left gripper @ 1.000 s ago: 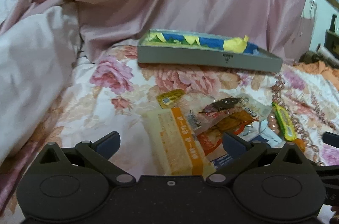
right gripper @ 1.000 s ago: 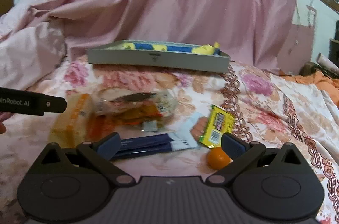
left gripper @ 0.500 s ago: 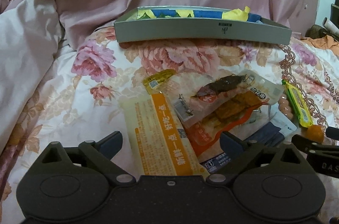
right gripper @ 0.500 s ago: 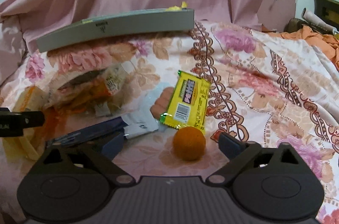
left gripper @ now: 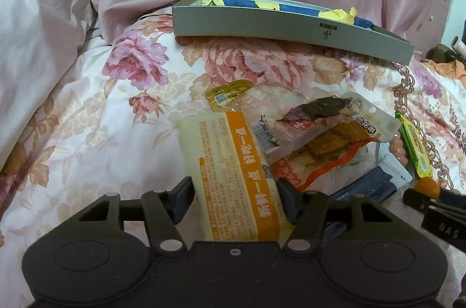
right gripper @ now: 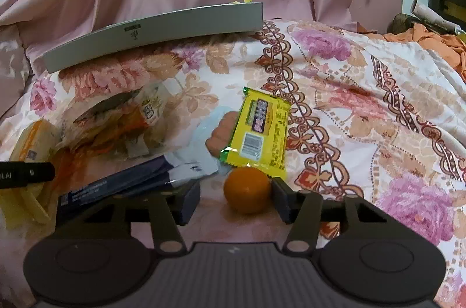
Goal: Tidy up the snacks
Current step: 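Grasp the yellow-orange cake bar with the left gripper while the right gripper grasps the orange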
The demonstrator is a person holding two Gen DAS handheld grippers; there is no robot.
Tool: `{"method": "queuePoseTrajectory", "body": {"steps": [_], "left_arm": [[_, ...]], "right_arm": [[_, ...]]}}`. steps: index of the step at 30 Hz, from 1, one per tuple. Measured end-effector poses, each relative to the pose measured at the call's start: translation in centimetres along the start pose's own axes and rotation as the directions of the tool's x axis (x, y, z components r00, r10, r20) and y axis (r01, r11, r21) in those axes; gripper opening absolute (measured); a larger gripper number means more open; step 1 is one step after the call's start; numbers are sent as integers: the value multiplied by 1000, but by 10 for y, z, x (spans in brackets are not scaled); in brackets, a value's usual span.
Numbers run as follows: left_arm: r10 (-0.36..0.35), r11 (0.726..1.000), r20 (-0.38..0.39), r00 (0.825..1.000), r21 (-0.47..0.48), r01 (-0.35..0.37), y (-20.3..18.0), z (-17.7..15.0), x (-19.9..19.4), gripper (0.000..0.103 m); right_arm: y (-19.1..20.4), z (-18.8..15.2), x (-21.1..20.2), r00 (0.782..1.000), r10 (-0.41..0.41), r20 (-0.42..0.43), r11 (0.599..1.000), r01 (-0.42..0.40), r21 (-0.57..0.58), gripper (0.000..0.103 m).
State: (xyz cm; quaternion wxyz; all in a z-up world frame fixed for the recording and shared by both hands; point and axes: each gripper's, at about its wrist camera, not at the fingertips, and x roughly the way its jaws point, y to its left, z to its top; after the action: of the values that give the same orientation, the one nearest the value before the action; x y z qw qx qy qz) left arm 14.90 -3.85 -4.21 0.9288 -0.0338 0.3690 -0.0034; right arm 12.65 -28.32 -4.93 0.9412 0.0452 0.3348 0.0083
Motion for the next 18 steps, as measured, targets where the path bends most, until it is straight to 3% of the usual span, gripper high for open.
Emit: {"method": "queuePoseTrajectory", "body": {"steps": [3,10,18], "left_arm": [[-13,1000,4,1000,-16,13,2,-1,-3,56],[-55,998,3,998,-38,55,3,-11,-15,52],[-111,993,-2,994,-50,111,1,-19,-25,51]], "right_arm": [[3,-2,0,1000,14,-9,1000,-14,-4,39],[20,-8,-5,998,57,12,996,-56,-70,38],[48,-14,-20,986,164,28,974,-157,-165,38]]}}
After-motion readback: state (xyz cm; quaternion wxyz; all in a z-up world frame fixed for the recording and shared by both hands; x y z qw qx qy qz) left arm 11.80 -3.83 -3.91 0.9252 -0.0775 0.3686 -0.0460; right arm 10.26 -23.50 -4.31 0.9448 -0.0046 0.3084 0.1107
